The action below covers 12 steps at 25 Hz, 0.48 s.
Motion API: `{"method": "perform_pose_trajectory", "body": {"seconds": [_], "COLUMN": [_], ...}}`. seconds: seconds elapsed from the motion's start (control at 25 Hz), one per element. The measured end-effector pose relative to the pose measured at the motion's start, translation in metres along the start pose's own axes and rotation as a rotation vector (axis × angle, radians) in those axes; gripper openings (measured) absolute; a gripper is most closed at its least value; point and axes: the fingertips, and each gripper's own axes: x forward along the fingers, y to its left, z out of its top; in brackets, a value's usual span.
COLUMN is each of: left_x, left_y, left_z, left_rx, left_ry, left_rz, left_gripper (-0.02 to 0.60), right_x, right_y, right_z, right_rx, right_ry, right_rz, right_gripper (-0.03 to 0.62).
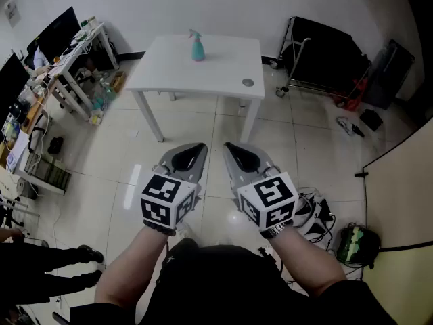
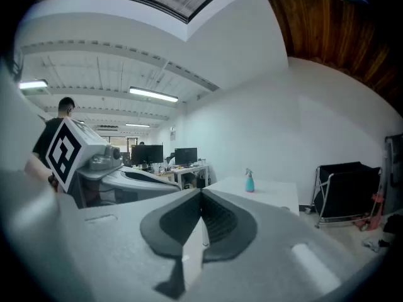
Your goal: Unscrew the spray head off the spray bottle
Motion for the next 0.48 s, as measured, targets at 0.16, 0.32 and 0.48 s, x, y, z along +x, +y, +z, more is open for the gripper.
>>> {"method": "perform_pose_trajectory", "body": {"seconds": [0.16,0.32,0.48], "left_x": [0.005,0.007,0.012], "left_y": [0.002,0.008,0.018], "left_z": [0.001,0.000,0.001], "left_rx": [0.001,0.005,0.004], "left_ry": [0.004,0.006,0.001], "left_rz": [0.001,-0.002,-0.003], "left_gripper": [0.015,0.015,0.015], "right_x": [0.004,0.010,0.019], "right_y": [-0.005,-0.006,-0.008], "right_z": [0.001,0.000,0.000], "right_rx": [0.009,0.016,0.011], "right_ry": [-0.003,-0.004,0.000], "right_rz": [-0.001,-0.006,-0.010], "right_gripper": [-0.009,-0.009,-0.009]}}
